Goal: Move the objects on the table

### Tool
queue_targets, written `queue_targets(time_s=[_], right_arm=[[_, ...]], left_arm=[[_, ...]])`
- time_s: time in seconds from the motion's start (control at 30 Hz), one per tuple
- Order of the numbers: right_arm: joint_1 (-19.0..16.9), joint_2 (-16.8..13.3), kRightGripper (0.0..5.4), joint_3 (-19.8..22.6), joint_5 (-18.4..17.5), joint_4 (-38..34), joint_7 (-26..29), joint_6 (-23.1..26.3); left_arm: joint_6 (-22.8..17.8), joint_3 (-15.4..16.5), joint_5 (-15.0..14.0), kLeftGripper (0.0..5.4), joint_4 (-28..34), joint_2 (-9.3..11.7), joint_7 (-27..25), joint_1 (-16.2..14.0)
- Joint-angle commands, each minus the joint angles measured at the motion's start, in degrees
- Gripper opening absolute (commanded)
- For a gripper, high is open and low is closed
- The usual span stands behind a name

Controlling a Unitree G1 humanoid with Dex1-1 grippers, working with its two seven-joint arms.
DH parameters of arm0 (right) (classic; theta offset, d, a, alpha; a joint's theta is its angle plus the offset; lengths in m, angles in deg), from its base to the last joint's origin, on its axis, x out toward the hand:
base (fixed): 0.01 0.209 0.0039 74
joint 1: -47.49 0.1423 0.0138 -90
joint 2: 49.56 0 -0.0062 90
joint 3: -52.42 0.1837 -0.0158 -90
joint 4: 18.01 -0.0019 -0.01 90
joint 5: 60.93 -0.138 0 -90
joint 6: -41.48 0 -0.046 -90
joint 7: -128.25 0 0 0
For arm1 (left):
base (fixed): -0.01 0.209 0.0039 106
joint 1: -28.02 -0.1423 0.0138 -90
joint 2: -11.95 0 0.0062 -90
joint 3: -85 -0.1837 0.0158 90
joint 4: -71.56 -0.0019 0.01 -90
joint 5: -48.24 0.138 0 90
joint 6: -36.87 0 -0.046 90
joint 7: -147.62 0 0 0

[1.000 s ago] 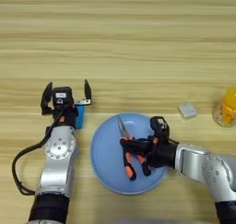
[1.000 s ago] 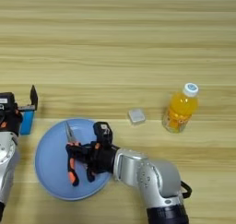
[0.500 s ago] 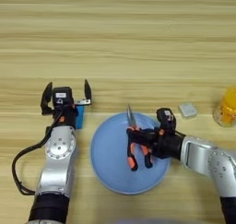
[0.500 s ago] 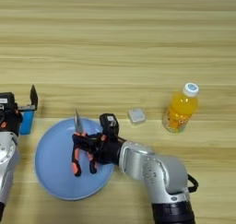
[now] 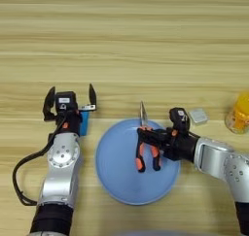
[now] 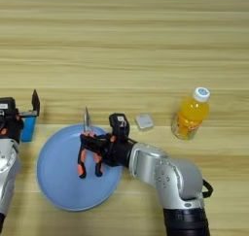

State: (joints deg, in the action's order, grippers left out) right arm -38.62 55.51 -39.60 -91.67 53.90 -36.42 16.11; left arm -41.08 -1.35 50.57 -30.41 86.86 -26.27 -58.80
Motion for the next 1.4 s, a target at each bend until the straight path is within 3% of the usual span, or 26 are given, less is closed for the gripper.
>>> queue_targets(time_s=[0.03, 0.73, 1.2, 1.4], right_arm=[[1.43, -0.03, 2.25, 0.52, -0.73, -0.04, -0.34, 0.26], [8.28, -2.84, 2.24, 4.19, 0.32, 5.89, 0.15, -4.39], [12.44, -5.00, 2.23, 4.50, 2.72, 13.24, 0.66, -11.99], [14.28, -5.81, 2.23, 5.55, 2.48, 14.46, 0.76, -12.98]], left_arm=[[-0.57, -0.12, 0.66, 5.40, -0.17, 0.23, 0.24, 0.18], [-0.35, -0.12, 0.65, 5.40, -0.88, 0.19, 0.31, 0.59], [-0.27, -0.10, 0.63, 5.40, -0.99, 0.22, 0.28, 0.61], [-0.23, -0.08, 0.63, 5.40, -0.99, 0.25, 0.27, 0.55]])
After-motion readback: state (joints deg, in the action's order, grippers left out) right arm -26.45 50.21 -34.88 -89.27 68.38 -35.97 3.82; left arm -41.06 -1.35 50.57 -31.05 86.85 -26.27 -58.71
